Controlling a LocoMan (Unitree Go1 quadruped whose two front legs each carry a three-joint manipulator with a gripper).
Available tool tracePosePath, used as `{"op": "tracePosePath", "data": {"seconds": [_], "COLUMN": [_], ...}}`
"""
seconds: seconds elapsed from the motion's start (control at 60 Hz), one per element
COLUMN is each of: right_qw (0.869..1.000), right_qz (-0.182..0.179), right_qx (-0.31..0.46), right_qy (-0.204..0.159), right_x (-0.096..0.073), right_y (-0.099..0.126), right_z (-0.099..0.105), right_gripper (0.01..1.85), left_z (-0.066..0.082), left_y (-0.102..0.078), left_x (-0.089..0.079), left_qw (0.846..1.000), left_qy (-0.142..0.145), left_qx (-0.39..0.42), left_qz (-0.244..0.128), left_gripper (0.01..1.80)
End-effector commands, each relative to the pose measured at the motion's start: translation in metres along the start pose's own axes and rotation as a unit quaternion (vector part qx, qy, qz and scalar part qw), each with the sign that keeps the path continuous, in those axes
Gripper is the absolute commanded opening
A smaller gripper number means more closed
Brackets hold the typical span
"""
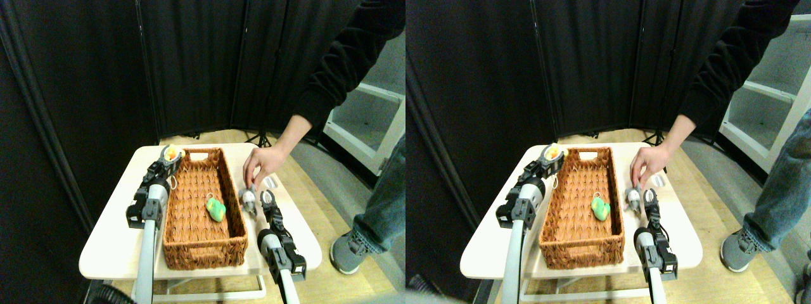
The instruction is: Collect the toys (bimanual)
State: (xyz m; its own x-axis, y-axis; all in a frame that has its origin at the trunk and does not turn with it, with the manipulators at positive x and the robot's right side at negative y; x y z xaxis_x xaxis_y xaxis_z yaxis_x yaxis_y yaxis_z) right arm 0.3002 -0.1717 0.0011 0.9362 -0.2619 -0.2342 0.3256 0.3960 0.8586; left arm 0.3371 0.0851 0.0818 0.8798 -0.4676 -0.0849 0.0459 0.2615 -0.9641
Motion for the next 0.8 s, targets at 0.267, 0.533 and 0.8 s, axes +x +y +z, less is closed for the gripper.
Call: {"op": "tracePosePath", "data": {"seconds": [0.267, 0.533, 0.8], "right_qw": [1.000, 0.999, 1.000], "right_qz": [0.025, 0.032, 0.025], "right_qx": [0.001, -0.013, -0.001], "right_qy": [-0.003, 0.002, -0.001], "right_x": [-0.002, -0.003, -0.003], "right_y": [0.010, 0.012, 0.011], "right_z": [0.002, 0.005, 0.006], "right_gripper": [0.01, 0.01, 0.01], "left_z": [-0.051, -0.052, -0.044], "left_y": [-0.013, 0.000, 0.005], "left_x": [0.009, 0.007, 0.002], "left_qw": [0.997, 0.997, 0.994], "left_qy": [0.010, 0.017, 0.013], "left_qx": [-0.075, -0.066, -0.093], "left_qz": [-0.015, 0.026, 0.051], "left_gripper": [0.01, 0.04, 0.45]}}
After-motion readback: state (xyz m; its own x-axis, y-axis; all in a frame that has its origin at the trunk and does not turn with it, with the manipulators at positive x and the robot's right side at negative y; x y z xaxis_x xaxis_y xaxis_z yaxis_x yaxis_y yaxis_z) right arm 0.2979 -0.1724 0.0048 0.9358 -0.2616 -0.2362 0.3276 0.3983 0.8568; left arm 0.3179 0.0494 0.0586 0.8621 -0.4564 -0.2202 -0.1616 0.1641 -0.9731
